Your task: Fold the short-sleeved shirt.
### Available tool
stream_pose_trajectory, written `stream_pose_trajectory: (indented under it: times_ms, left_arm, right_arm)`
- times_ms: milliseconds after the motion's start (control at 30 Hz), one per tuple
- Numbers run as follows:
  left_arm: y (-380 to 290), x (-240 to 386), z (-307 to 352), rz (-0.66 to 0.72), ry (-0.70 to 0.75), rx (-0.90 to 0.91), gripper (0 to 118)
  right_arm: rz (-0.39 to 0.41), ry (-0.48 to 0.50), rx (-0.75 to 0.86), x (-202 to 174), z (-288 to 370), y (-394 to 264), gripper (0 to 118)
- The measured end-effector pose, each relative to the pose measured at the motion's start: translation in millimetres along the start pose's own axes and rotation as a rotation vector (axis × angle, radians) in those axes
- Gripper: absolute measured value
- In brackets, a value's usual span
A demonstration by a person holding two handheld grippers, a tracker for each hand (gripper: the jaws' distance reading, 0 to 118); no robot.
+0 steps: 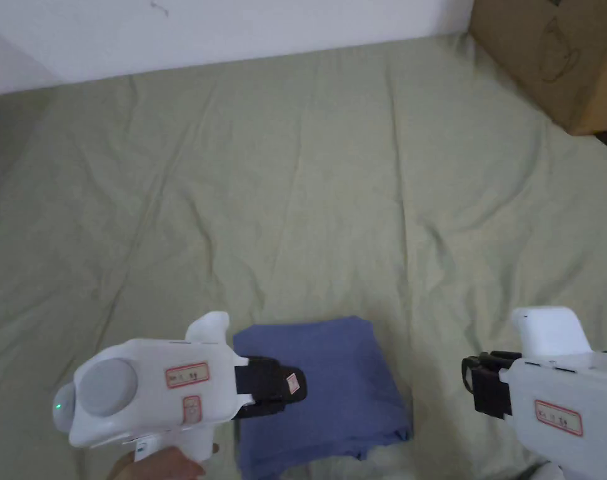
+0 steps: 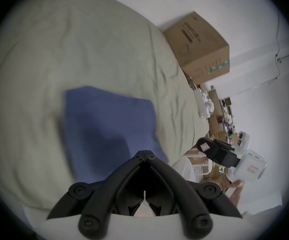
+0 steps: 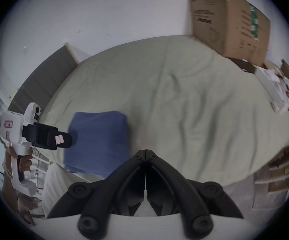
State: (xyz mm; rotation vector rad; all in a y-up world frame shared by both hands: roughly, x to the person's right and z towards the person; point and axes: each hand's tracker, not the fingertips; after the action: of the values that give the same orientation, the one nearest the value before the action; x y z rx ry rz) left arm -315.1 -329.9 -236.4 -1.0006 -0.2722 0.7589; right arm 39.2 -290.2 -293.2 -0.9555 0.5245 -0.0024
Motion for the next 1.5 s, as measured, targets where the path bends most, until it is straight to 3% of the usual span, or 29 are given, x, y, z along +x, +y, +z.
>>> stream_pose_trajectory:
  times_ms: [233, 267, 367, 500, 867, 900, 967, 1000, 1067, 1233, 1433, 1500]
  left_arm:
    - [-25.4, -63.1, 56.5, 0.110, 0.008, 0.044, 2]
    - [-27.3, -68.9, 56.8, 0.122, 0.004, 0.044, 10]
    - [-31.1, -81.0, 53.4, 0.157, -0.022, 0.056, 82]
    - [-18.5, -82.7, 25.9, 0.176, -0.087, 0.023, 99]
    - [13.3, -80.2, -61.3, 0.120, -0.179, -0.060, 99]
    - [15.4, -79.5, -60.4, 0.117, -0.184, -0.060, 89]
    - [17.3, -84.2, -53.6, 0.126, -0.112, -0.044, 41]
    - [17.2, -89.9, -53.4, 0.127, -0.146, -0.055, 38]
    - [14.6, -100.1, -45.6, 0.205, -0.232, -0.071, 35]
    - [27.2, -113.3, -11.2, 0.143, -0.176, -0.037, 34]
    - [73.0, -158.1, 77.6, 0.046, 0.073, -0.009, 34]
    - [88.4, -173.2, 110.2, 0.037, 0.170, 0.013, 34]
  right_arm:
    - [0.092, 0.129, -0.149, -61.2, -99.8, 21.2, 0]
    - [0.104, 0.131, -0.171, -65.3, -112.4, 20.2, 0]
    - [0.156, 0.079, -0.185, -71.3, -131.3, 17.6, 0]
    - [0.111, 0.092, -0.190, -61.5, -128.2, 21.9, 0]
    - [0.055, 0.125, -0.196, -51.1, -129.2, 21.5, 0]
    - [0.052, 0.127, -0.196, -50.3, -128.5, 21.9, 0]
    - [0.052, 0.123, -0.195, -51.0, -126.4, 22.6, 0]
    - [0.055, 0.121, -0.193, -51.3, -124.9, 23.5, 0]
    - [0.052, 0.127, -0.186, -53.8, -119.0, 26.0, 0]
    - [0.043, 0.123, -0.122, -68.6, -103.6, 36.5, 0]
    - [0.089, 0.139, -0.092, -88.5, -101.8, 44.3, 0]
    - [0.061, 0.139, -0.081, -92.4, -106.0, 46.9, 0]
